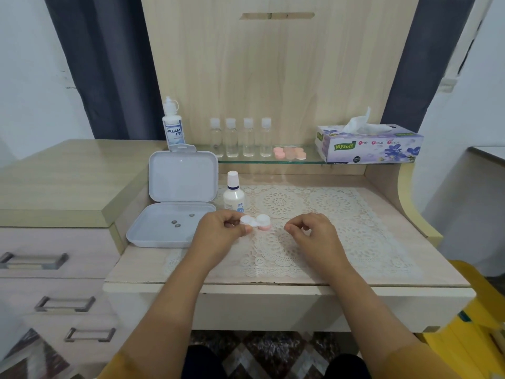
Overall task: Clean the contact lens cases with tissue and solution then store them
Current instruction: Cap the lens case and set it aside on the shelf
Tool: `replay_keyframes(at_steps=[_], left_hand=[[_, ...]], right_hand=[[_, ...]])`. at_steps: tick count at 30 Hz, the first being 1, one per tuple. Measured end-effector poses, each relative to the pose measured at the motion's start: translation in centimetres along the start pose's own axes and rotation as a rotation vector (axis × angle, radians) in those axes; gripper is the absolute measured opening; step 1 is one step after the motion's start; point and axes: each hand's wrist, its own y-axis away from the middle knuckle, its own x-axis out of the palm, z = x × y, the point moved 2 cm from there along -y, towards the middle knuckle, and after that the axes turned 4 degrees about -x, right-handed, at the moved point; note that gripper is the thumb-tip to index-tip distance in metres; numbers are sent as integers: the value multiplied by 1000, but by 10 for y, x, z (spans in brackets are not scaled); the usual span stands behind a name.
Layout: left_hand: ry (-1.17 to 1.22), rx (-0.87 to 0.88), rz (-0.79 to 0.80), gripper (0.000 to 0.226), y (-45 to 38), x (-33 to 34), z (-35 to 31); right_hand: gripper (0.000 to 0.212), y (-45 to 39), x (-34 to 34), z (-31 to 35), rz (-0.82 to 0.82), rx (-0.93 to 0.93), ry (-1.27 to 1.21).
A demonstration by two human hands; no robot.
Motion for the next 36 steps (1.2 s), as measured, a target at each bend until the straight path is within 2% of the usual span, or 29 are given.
replay_keyframes(at_steps=[13, 21, 26, 30, 36], left_hand=[[-67, 6, -242, 9, -10, -66, 17], [-232, 7, -382, 12, -12, -78, 35], [-447, 131, -426, 10, -13, -75, 38], [-585, 211, -398, 18, -17, -73, 41], [-858, 494, -348, 28, -23, -74, 44]], right_hand=[[12, 1, 1, -1, 29, 14, 25], [14, 2, 2, -1, 43, 10, 48], [14, 1, 3, -1, 42, 1, 63], [14, 1, 2, -1, 49, 4, 63], [14, 1, 3, -1, 49, -1, 65]])
